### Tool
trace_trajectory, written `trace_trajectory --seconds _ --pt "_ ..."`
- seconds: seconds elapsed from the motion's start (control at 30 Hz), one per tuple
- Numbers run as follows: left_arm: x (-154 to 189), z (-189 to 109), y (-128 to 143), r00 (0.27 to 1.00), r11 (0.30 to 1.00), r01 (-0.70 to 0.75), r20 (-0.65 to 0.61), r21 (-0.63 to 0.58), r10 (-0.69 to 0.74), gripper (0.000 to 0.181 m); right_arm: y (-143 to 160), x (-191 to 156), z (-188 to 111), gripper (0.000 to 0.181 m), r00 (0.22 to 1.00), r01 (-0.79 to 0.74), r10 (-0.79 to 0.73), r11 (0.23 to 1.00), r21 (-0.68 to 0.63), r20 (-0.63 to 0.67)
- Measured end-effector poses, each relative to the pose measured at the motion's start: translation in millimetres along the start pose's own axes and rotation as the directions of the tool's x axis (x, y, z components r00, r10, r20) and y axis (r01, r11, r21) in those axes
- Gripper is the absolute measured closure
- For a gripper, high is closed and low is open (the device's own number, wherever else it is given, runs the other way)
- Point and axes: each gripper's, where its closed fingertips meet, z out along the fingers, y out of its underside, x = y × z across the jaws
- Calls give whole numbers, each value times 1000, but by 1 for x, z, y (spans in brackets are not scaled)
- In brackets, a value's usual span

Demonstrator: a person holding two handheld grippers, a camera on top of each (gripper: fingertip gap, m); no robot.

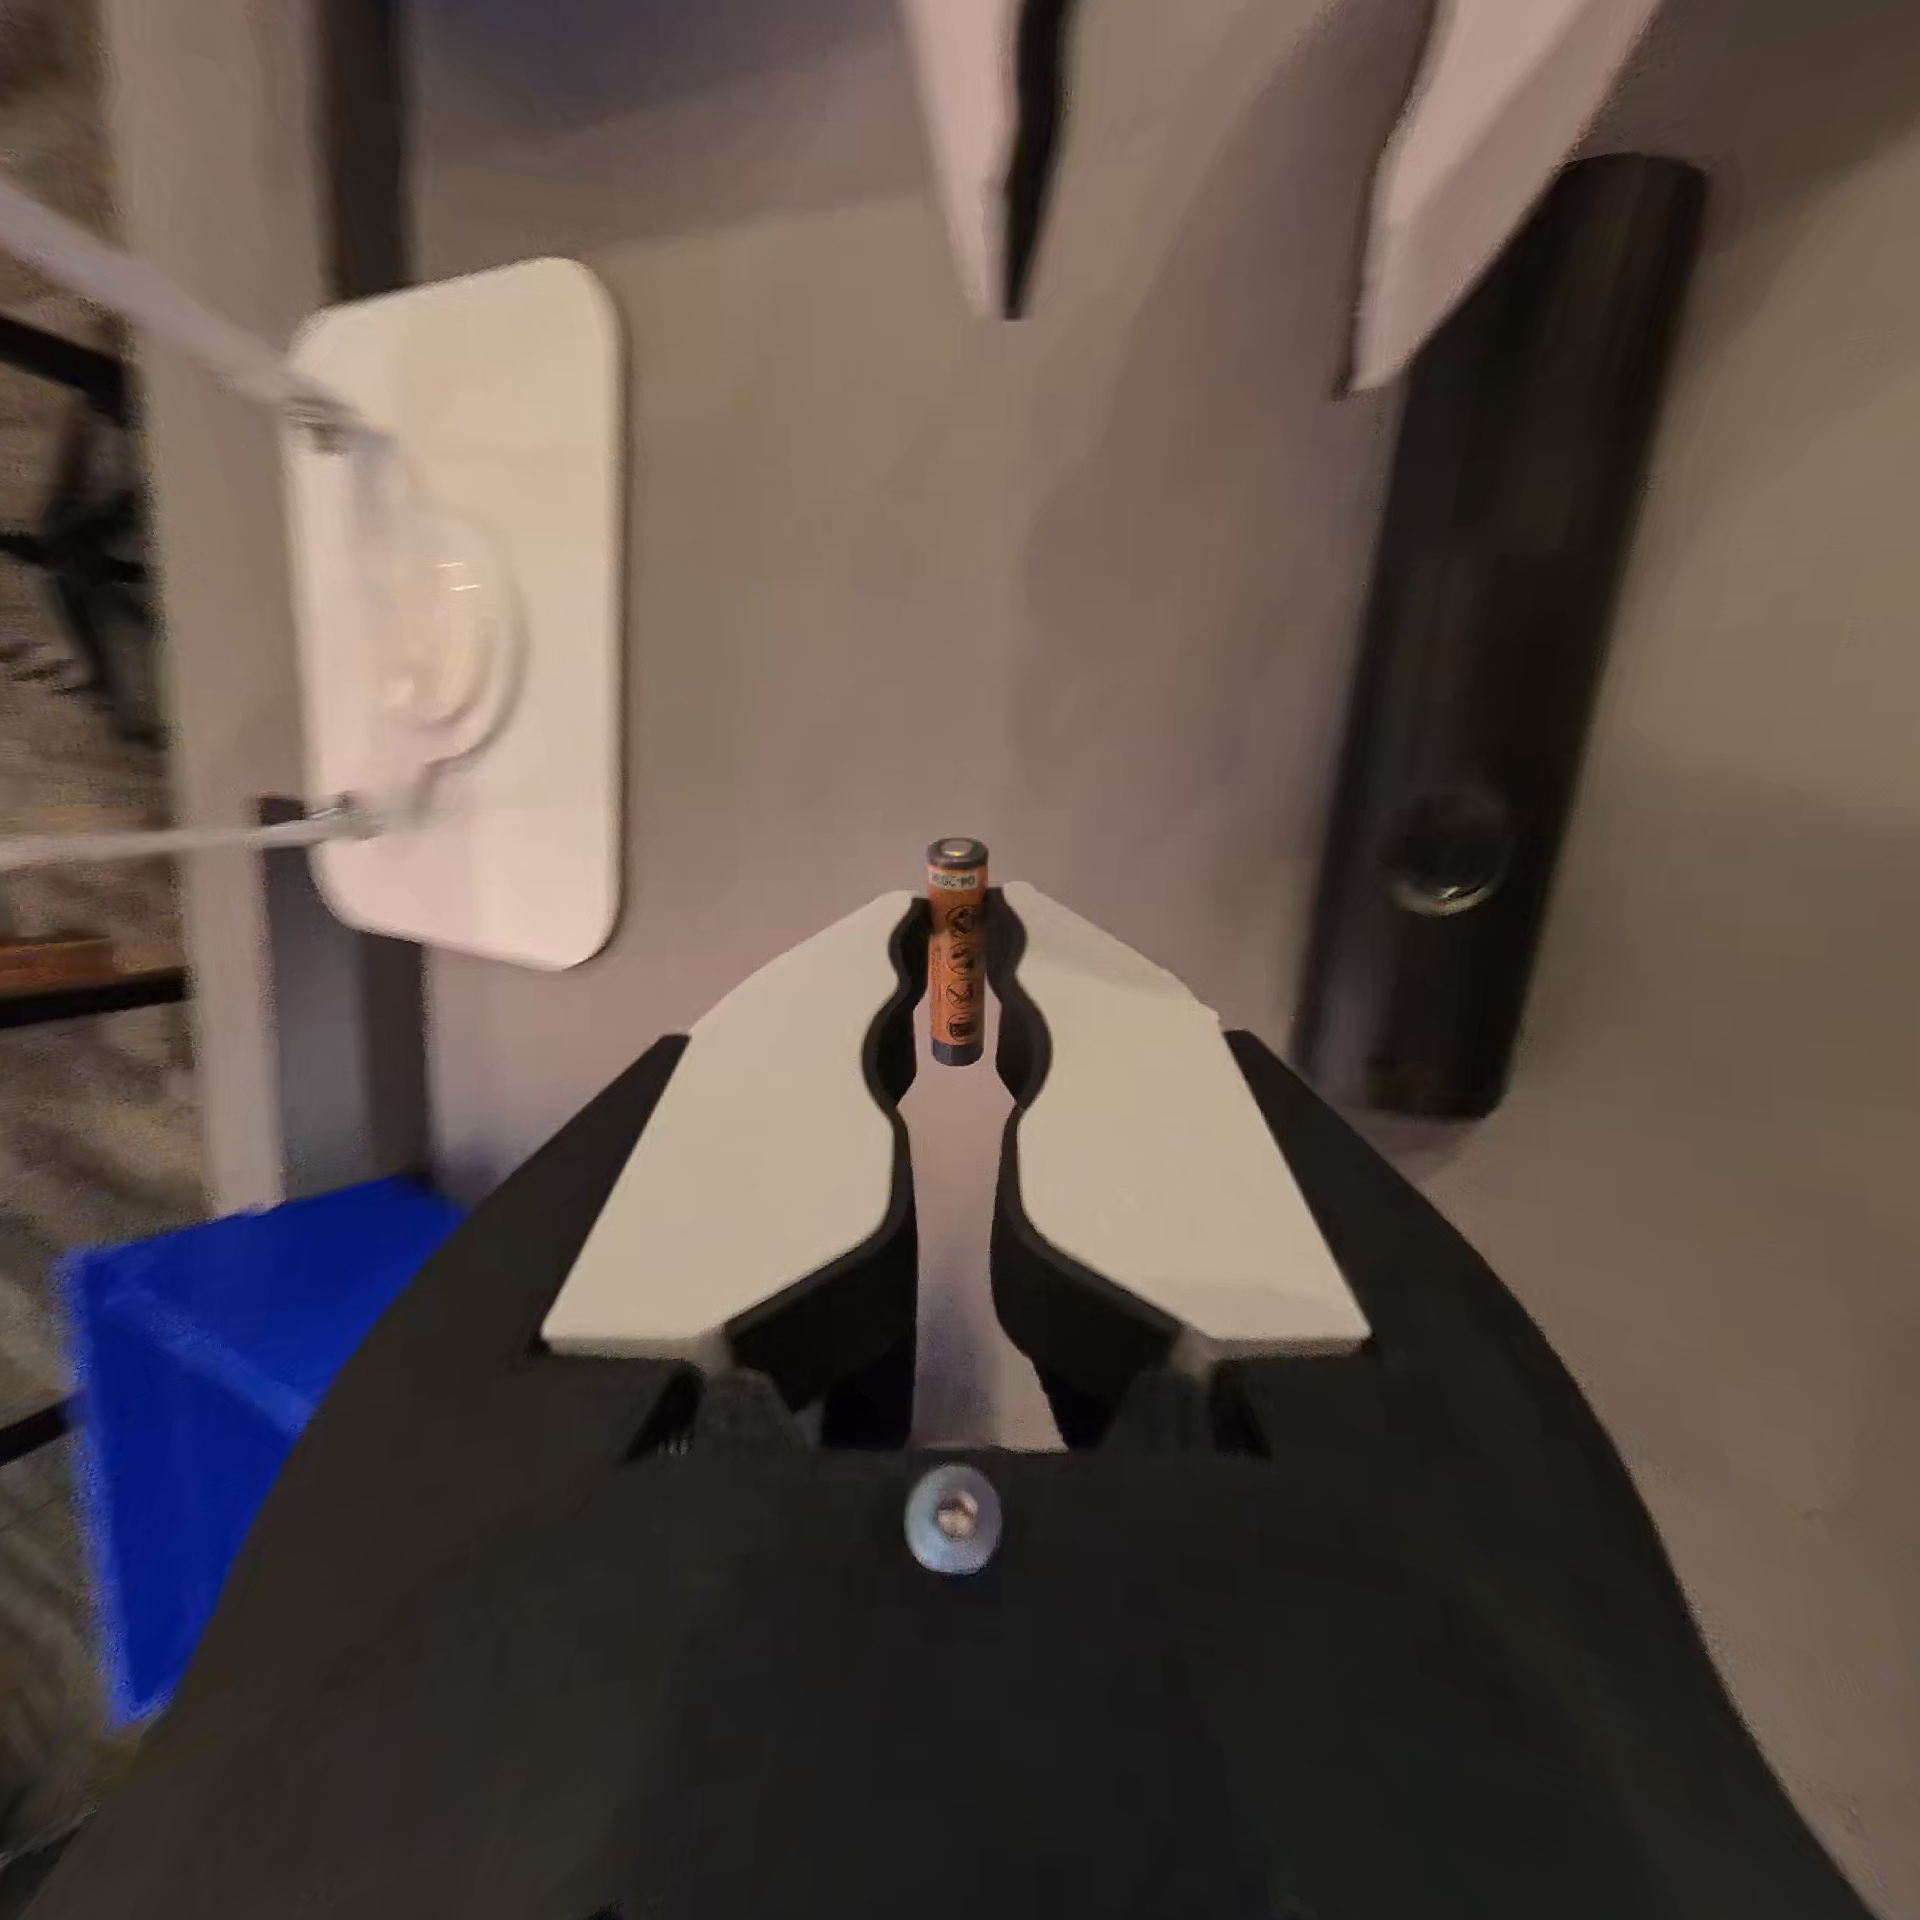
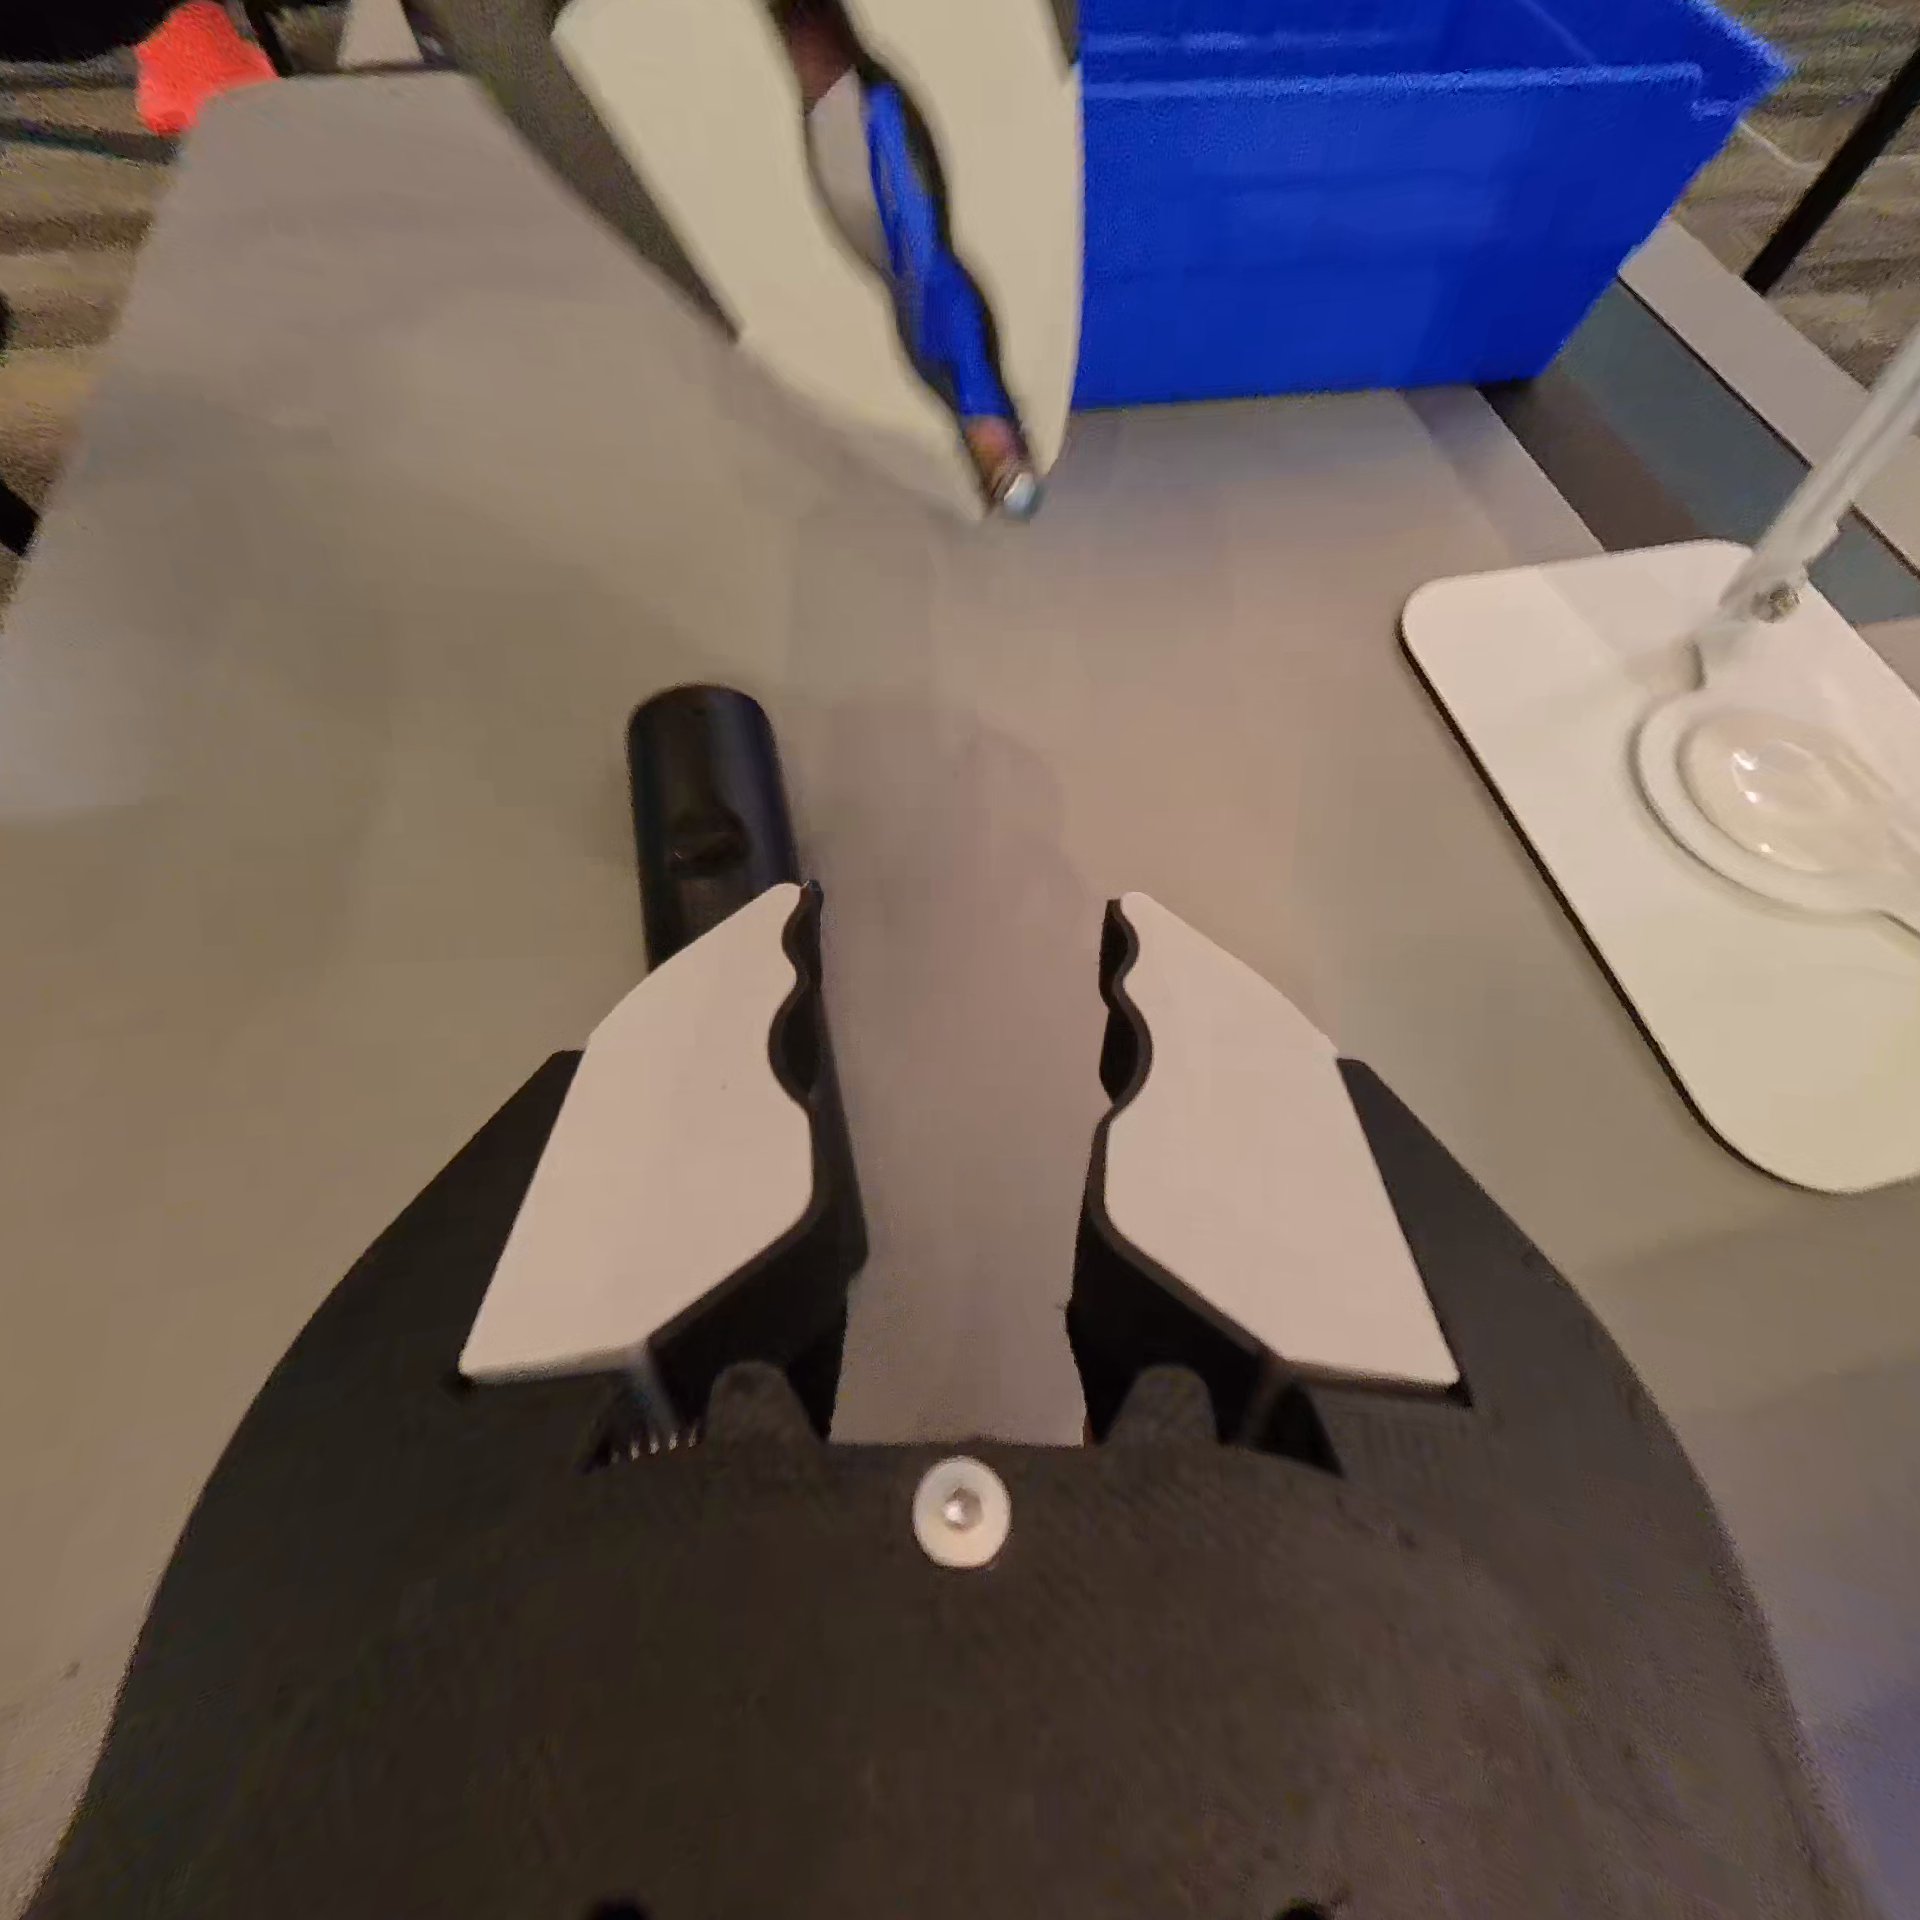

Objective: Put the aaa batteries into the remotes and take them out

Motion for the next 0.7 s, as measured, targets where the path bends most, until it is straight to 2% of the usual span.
trace_trajectory --seconds 0.13,0.33,0.4,0.57,0.7 --pt "34 44 -3 987 999 0 -158 -41 -7 170 10 13 -1 132 998 -69 69 997 24 2" --pt "55 64 -1 950 996 50 -303 -79 -72 170 19 13 6 132 997 -78 78 997 -7 15" --pt "59 67 -1 936 994 70 -340 -78 -92 170 24 11 10 132 997 -72 73 997 -28 22" --pt "59 66 -4 930 993 106 -349 -44 -114 152 30 7 19 131 996 -78 81 996 -48 43" --pt "48 46 -3 934 987 161 -324 15 -148 142 35 6 25 131 995 -77 81 995 -65 52"
